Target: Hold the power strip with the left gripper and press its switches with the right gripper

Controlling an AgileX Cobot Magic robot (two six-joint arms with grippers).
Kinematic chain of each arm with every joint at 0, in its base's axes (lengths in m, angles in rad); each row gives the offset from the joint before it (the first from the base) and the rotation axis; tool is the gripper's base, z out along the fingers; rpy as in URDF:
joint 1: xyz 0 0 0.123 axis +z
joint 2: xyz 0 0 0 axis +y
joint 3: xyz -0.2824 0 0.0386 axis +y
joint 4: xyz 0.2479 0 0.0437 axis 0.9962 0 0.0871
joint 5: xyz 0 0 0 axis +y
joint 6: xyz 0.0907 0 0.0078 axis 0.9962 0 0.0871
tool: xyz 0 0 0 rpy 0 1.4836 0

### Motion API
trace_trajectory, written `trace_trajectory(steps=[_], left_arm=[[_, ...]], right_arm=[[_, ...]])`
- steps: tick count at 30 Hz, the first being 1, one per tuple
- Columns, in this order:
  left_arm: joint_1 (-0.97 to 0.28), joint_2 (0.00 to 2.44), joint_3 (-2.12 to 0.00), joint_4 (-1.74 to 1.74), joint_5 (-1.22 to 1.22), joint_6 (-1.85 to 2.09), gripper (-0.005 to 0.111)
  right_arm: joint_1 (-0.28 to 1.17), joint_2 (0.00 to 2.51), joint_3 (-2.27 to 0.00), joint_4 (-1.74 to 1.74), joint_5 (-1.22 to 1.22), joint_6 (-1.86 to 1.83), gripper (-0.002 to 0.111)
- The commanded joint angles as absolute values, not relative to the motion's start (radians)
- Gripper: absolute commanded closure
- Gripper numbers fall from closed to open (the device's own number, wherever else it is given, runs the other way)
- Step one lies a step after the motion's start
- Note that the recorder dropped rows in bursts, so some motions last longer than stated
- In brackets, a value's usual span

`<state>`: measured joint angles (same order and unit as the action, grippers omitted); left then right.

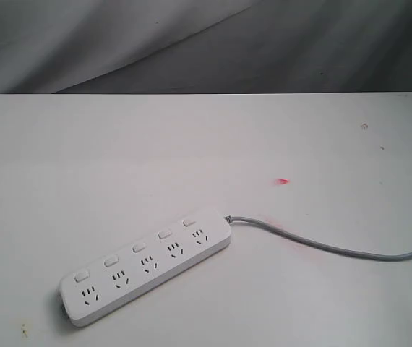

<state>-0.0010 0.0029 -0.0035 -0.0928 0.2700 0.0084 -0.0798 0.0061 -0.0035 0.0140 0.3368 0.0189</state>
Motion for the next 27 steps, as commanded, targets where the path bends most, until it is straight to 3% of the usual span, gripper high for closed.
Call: trace_trajectory(steps=[1, 27], left_arm=[[-0.005, 0.0, 0.0, -0.092, 0.267, 0.008, 0.106], [-0.005, 0.0, 0.0, -0.09, 0.255, 0.027, 0.106]], right_arm=[[-0.083, 0.0, 0.0, 0.011, 0.333, 0.007, 0.108], [-0.083, 0.0, 0.0, 0.011, 0.333, 0.007, 0.108]])
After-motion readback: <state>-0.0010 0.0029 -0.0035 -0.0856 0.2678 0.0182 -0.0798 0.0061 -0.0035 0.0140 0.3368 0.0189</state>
